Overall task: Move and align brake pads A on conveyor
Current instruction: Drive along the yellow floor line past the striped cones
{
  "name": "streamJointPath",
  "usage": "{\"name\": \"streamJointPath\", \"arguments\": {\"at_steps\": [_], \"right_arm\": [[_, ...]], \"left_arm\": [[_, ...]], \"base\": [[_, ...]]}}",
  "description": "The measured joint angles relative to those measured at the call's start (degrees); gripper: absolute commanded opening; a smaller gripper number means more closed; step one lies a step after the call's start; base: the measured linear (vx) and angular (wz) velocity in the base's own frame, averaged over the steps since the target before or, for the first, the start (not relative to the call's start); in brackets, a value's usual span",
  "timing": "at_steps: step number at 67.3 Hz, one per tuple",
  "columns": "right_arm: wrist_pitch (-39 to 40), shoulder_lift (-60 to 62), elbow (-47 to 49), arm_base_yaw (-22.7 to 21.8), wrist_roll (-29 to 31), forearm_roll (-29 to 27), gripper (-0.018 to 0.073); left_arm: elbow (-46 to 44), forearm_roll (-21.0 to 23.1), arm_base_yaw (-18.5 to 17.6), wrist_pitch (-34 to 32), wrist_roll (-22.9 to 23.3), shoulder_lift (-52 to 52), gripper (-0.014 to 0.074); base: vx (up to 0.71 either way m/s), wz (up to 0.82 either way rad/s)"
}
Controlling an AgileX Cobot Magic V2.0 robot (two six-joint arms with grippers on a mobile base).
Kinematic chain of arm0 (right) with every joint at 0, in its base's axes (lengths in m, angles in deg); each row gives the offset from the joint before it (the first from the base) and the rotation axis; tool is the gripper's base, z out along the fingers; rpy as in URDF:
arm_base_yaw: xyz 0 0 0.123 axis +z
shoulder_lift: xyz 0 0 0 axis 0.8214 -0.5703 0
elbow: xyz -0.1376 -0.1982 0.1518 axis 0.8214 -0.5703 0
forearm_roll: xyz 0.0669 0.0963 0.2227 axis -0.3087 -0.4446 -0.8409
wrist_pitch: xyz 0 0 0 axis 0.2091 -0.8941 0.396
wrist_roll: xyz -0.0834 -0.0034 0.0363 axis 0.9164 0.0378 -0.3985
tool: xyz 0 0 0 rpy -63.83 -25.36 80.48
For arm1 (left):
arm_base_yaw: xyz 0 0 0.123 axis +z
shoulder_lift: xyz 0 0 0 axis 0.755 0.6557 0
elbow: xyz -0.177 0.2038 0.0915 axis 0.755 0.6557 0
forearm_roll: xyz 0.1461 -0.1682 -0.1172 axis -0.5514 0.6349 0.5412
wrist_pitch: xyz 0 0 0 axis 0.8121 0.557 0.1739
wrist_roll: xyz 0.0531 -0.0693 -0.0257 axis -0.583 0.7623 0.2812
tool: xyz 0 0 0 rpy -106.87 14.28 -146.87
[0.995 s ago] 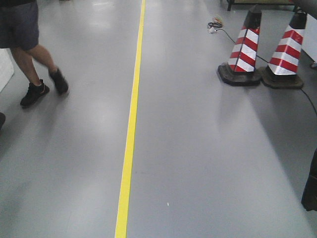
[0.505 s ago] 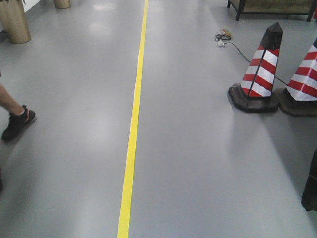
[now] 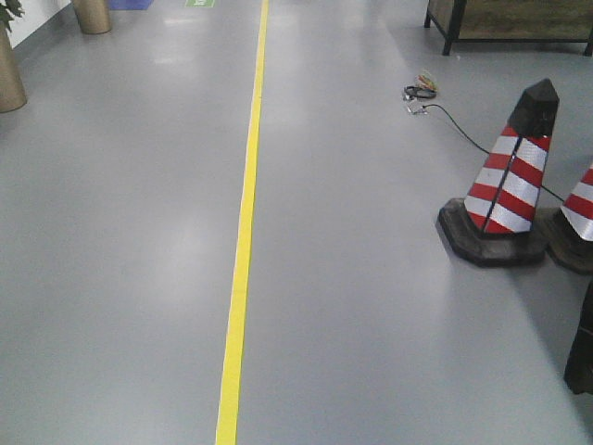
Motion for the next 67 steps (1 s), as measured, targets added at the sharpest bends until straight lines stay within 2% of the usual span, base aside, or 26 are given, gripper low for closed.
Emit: {"name": "streamJointPath", "arguments": {"at_steps": [67], "right_arm": [[0.0,0.0,0.0,0.0,0.0,0.0,-0.0007]], "left_arm": [[0.0,0.0,0.0,0.0,0.0,0.0,-0.0006]], "base": [[0.65,-0.02]]}}
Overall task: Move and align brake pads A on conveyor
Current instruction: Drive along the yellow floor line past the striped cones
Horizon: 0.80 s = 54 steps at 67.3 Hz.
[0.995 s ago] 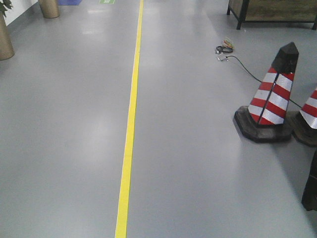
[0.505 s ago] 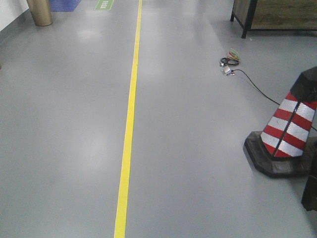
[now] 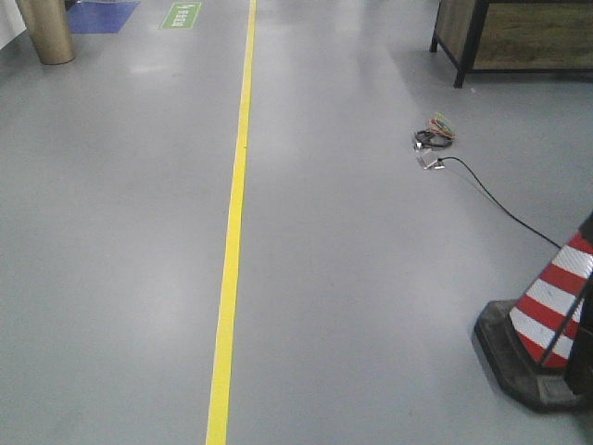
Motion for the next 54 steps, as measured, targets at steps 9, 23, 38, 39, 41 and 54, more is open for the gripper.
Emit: {"name": "streamJointPath", "arguments": {"at_steps": [9,23,38,39,41,54], "right_arm": [[0.0,0.0,0.0,0.0,0.0,0.0,-0.0007],[0.0,0.0,0.0,0.0,0.0,0.0,-0.0007],[0.0,0.0,0.0,0.0,0.0,0.0,-0.0007],[0.0,0.0,0.0,0.0,0.0,0.0,-0.0007],[0.0,0.0,0.0,0.0,0.0,0.0,-0.0007],[0.0,0.0,0.0,0.0,0.0,0.0,-0.0007]], "left_arm": [[0.0,0.0,0.0,0.0,0.0,0.0,-0.0006],[0.0,-0.05,0.0,0.0,0.0,0.0,-0.0006],[0.0,-0.11,0.0,0.0,0.0,0.0,-0.0006],[0.0,-0.11,0.0,0.0,0.0,0.0,-0.0006],[0.0,-0.11,0.0,0.0,0.0,0.0,-0.0006],[0.0,-0.14,0.0,0.0,0.0,0.0,-0.0006]], "base": [[0.52,-0.02],[0.45,-0.06],[0.34,-0.3],[0.29,-0.51],[0.28,-0.57],[0.24,-0.75]]}}
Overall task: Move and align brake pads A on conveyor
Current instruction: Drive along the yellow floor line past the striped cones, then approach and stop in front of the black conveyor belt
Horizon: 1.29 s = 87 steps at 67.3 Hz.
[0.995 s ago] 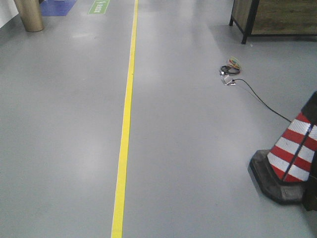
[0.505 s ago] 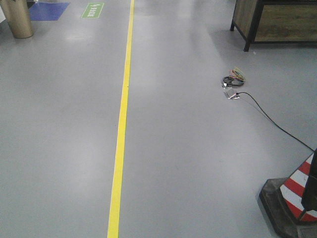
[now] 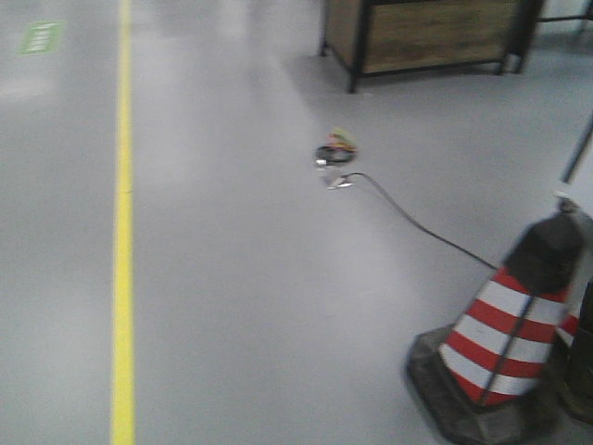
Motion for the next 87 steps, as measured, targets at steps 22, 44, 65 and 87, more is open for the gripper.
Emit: {"name": "streamJointPath", "arguments": {"at_steps": [22,44,65,87], "right_arm": [[0.0,0.0,0.0,0.0,0.0,0.0,-0.0007],[0.0,0.0,0.0,0.0,0.0,0.0,-0.0007],[0.0,0.0,0.0,0.0,0.0,0.0,-0.0007],[0.0,0.0,0.0,0.0,0.0,0.0,-0.0007]], "left_arm": [[0.0,0.0,0.0,0.0,0.0,0.0,-0.0006],[0.0,0.0,0.0,0.0,0.0,0.0,-0.0006],[0.0,0.0,0.0,0.0,0.0,0.0,-0.0006],[0.0,0.0,0.0,0.0,0.0,0.0,-0.0006]], "base": [[0.2,-0.87],[0.19,-0.87],[0.17,-0.87],[0.14,-0.91]]}}
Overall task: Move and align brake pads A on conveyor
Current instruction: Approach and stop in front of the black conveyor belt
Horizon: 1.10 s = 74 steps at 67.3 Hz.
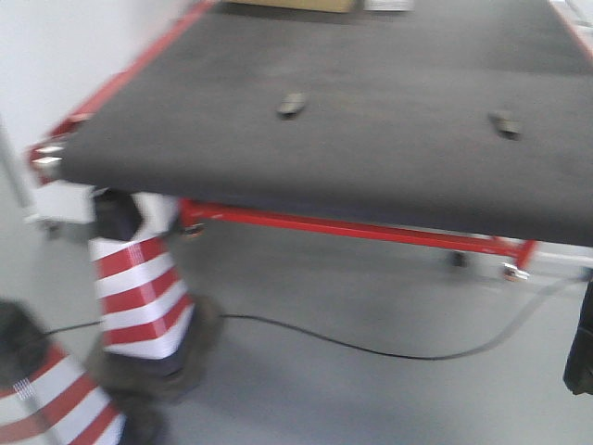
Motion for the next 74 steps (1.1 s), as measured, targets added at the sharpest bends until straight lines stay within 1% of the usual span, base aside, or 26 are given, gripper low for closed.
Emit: {"name": "streamJointPath", "arguments": {"at_steps": [14,26,74], "right_arm": [[0.0,0.0,0.0,0.0,0.0,0.0,-0.0007],[0.0,0.0,0.0,0.0,0.0,0.0,-0.0007],[0.0,0.0,0.0,0.0,0.0,0.0,-0.0007]], "left_arm": [[0.0,0.0,0.0,0.0,0.0,0.0,-0.0006],[0.0,0.0,0.0,-0.05,0.0,0.0,-0.0006],[0.0,0.05,0.0,-0.05,0.0,0.0,-0.0006]], "base": [[0.11,-0.7],[0.08,-0.36],[0.06,-0.02]]}}
